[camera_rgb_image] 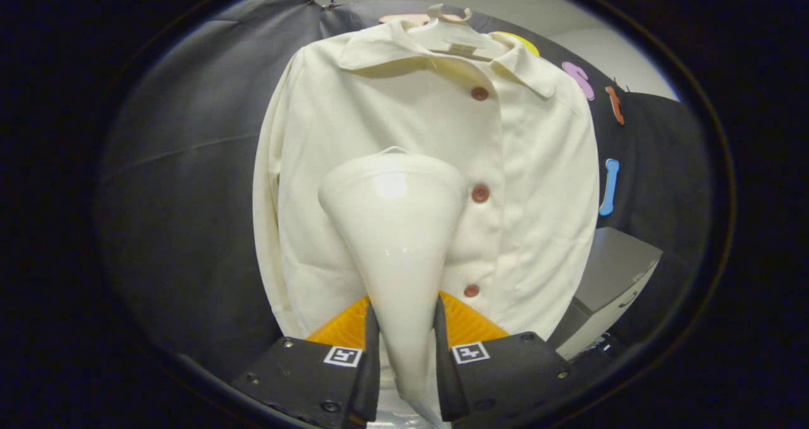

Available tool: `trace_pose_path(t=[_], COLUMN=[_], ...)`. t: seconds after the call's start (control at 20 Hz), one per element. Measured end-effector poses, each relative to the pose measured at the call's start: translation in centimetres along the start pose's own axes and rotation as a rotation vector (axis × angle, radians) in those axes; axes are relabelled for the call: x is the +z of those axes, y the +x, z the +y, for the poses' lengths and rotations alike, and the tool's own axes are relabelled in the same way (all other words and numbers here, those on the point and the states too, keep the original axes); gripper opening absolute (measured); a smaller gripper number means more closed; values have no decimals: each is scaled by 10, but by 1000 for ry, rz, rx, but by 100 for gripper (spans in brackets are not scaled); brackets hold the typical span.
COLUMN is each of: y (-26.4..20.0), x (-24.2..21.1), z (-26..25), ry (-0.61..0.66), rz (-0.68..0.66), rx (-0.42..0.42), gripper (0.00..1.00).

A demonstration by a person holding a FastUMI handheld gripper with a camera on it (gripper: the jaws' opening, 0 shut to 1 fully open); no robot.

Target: Iron the clothes twice with a garment steamer, once on the left side and once on the right side.

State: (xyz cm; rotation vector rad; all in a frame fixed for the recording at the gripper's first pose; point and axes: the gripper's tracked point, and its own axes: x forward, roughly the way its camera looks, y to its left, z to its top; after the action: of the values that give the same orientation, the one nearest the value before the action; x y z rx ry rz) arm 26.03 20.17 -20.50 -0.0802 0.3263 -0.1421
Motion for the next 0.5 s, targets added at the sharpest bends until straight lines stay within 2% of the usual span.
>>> trace_pose_path(t=[0.5], y=[0], x=[-126], z=[-4], ry=[-56], rz=[212], rx=[-26], gripper=[38])
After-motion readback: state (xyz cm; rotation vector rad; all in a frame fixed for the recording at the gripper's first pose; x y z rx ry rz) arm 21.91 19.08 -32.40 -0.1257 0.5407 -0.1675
